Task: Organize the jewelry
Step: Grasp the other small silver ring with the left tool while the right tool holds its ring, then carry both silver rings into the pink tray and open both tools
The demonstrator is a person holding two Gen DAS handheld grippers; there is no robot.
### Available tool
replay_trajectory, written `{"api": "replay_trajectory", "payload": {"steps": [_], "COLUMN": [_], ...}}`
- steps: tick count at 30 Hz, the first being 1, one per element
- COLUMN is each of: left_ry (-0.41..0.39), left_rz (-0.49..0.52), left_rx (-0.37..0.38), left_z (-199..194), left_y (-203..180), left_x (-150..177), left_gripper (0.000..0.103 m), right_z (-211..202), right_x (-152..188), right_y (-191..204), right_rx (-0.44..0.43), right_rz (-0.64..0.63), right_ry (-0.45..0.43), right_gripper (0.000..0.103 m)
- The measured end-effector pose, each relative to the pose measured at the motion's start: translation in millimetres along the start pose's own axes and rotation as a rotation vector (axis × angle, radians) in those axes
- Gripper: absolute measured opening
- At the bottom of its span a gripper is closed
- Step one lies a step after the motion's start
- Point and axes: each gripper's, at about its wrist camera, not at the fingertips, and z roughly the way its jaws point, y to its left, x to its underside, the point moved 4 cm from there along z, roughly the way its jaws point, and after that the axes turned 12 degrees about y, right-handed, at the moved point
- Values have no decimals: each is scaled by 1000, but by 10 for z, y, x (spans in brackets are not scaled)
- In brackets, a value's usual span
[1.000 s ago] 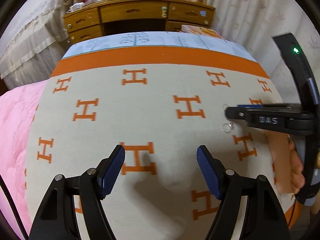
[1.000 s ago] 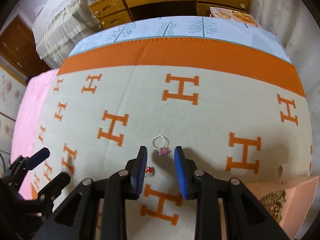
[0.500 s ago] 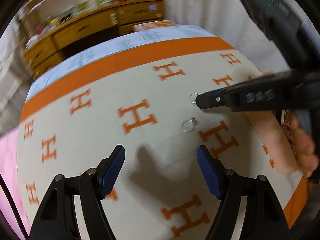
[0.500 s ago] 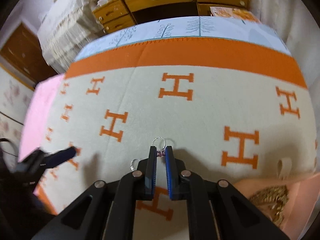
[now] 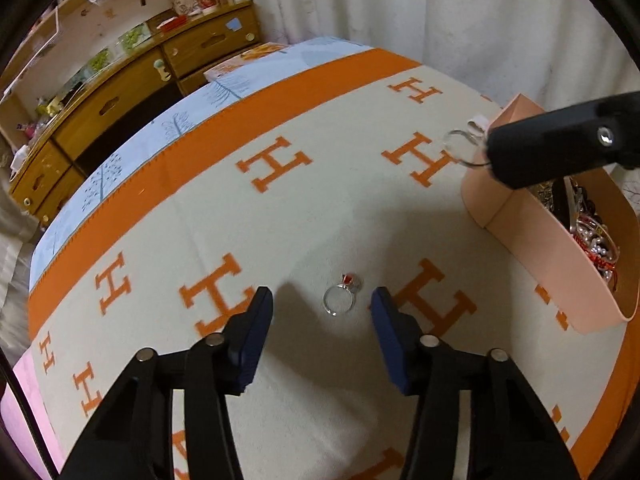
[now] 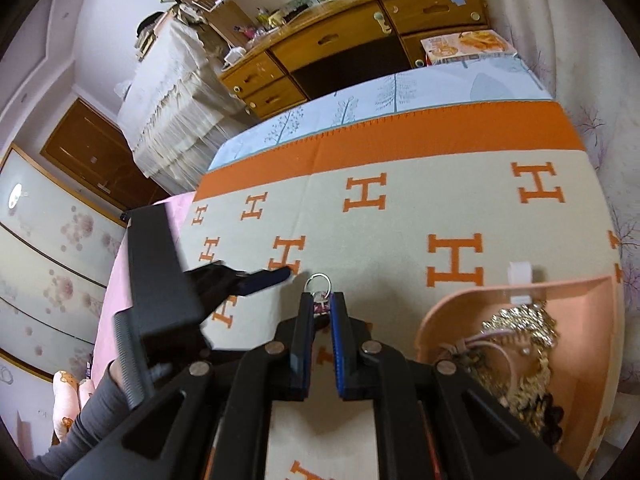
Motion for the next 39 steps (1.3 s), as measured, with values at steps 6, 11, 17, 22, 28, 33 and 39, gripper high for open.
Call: {"api": "replay_trajectory", "payload": {"steps": [6,11,17,22,28,33,39], "left_ry": [-7,-13,-62,-146,-202,-183,-175], "left_rz": [36,50,-16,-44,-12,-19,-33], "left_rx": [49,-20,37,138,201,241,242], "left_z": [-7,-16,-323,-799,-1129,-1108,-1088], "left_y": [-25,-97,-122,-326,-786,-1056,-1194], "left_x": [-5,0,-42,-127,-328,-507,-532], "left_gripper": [13,13,13,13,13,14,26], "right_z": [-133,-252,-497,-708,-812,-878,-1020], "right_x": [115,203,340,539,730,772,801], "right_y": [-69,-165,-269,-428,-655,-810,-820], "right_rx": [-7,-3,15,69,180,246,260], "right_rz": [9,28,44,78,141,196,205], "right_ry": [-30,-58,-107,-148,-173,-181,-233], "right_gripper": [8,8,8,8,8,9,25]}}
